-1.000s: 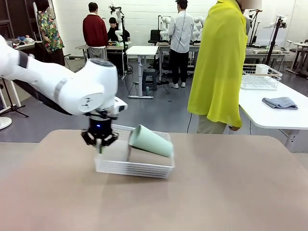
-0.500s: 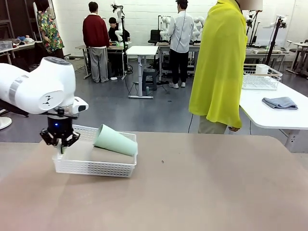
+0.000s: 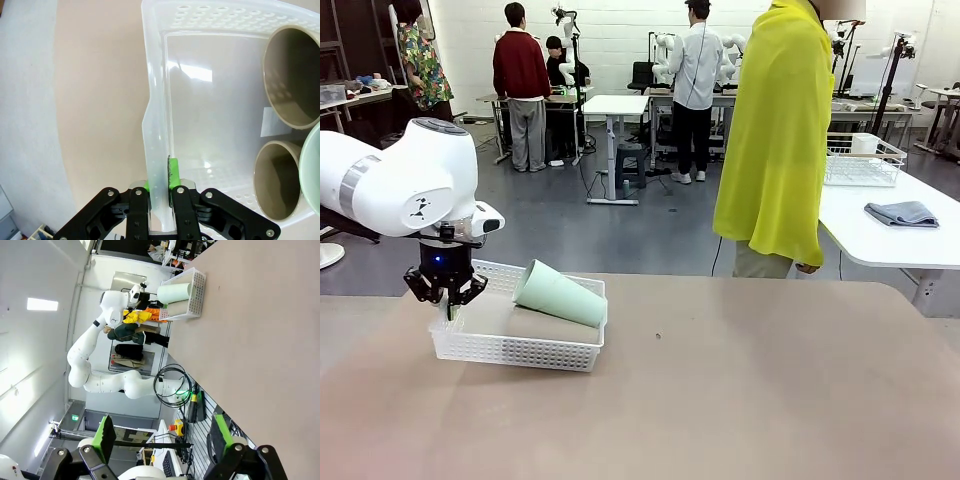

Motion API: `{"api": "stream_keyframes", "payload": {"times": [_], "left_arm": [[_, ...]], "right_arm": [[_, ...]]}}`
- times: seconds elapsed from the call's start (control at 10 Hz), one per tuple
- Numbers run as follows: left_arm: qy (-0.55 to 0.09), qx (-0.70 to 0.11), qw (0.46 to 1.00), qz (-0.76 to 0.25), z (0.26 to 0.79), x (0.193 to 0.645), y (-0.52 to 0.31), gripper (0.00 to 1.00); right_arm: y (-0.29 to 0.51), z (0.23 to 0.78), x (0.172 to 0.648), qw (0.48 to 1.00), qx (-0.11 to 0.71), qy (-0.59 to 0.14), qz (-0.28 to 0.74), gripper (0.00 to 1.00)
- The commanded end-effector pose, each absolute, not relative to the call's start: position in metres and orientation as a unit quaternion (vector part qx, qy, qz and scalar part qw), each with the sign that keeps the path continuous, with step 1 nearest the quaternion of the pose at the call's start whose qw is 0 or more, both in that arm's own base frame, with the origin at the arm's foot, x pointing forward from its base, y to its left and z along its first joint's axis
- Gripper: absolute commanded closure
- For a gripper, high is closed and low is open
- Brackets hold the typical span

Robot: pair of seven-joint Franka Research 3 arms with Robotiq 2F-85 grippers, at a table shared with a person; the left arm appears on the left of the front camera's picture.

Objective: Clean and organize the cups into the basket.
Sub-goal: Move the Organizing basket back to the left side of the table.

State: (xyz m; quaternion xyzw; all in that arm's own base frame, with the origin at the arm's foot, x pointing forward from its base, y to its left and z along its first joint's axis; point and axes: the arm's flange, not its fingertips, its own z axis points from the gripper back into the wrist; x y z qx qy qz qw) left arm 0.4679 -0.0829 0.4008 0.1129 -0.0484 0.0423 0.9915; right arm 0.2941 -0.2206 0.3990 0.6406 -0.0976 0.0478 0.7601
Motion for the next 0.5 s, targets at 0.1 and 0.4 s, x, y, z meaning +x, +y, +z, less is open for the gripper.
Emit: {"api": "stream_keyframes", "payload": {"times": [0.1,0.4], "left_arm": [[-0.048,0.113,0.992,0.042,0.401,0.468,-0.083,0.94],[-0.064,0.162,0.983,-0.052,0.389,0.460,-0.037,0.94]], "right_arm": [[-0.221,0.399,0.296,0.760,0.639,-0.109,0.051,0.00],[-0.221,0.399,0.296,0.760,0.639,-0.109,0.051,0.00]]}}
